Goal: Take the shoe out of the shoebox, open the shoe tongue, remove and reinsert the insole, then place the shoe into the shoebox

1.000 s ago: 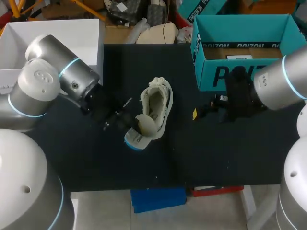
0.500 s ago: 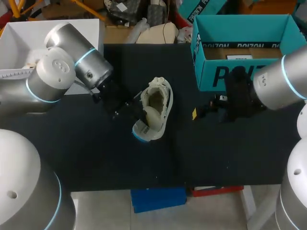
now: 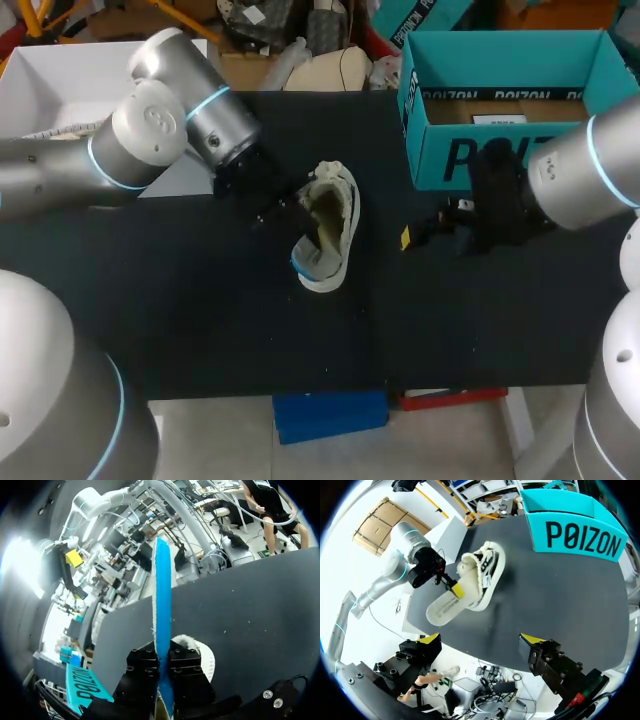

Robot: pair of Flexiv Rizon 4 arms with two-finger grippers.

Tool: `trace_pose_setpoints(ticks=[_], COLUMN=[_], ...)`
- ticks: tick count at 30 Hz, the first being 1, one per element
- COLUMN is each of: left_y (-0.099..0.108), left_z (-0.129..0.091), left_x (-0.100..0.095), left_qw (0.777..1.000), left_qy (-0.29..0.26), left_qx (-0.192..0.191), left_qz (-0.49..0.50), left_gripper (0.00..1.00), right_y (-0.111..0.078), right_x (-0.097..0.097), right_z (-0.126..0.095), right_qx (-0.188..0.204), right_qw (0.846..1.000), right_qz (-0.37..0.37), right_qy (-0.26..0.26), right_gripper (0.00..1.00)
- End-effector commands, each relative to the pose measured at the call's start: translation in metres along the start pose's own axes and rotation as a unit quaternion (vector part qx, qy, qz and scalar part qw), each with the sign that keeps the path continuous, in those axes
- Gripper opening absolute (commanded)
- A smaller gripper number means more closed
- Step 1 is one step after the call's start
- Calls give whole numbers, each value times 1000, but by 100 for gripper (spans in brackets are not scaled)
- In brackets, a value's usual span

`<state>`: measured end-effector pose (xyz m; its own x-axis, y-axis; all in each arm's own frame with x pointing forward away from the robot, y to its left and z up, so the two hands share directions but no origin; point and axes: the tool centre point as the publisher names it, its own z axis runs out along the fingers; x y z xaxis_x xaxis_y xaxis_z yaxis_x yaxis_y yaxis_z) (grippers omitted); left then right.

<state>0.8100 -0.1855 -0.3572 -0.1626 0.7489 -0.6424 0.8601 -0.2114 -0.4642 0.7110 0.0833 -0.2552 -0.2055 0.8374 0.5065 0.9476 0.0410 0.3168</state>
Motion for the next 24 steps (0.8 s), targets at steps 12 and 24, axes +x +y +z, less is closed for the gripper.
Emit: trace_pose_setpoints(ticks=[12,24], left_y=[40,28], left_z=[2,-5], left_x=[3,-6], left_qw=[998,998], left_qy=[21,-5], left_qx=[-64,-69], left_qz=[4,14], left_gripper=[0,100], right_y=[0,0], right_x=[1,1], right_z=[0,0], right_qx=[0,0], right_qw=[1000,1000], right_qz=[1,1], right_qy=[-2,-2], right_gripper=[100,100])
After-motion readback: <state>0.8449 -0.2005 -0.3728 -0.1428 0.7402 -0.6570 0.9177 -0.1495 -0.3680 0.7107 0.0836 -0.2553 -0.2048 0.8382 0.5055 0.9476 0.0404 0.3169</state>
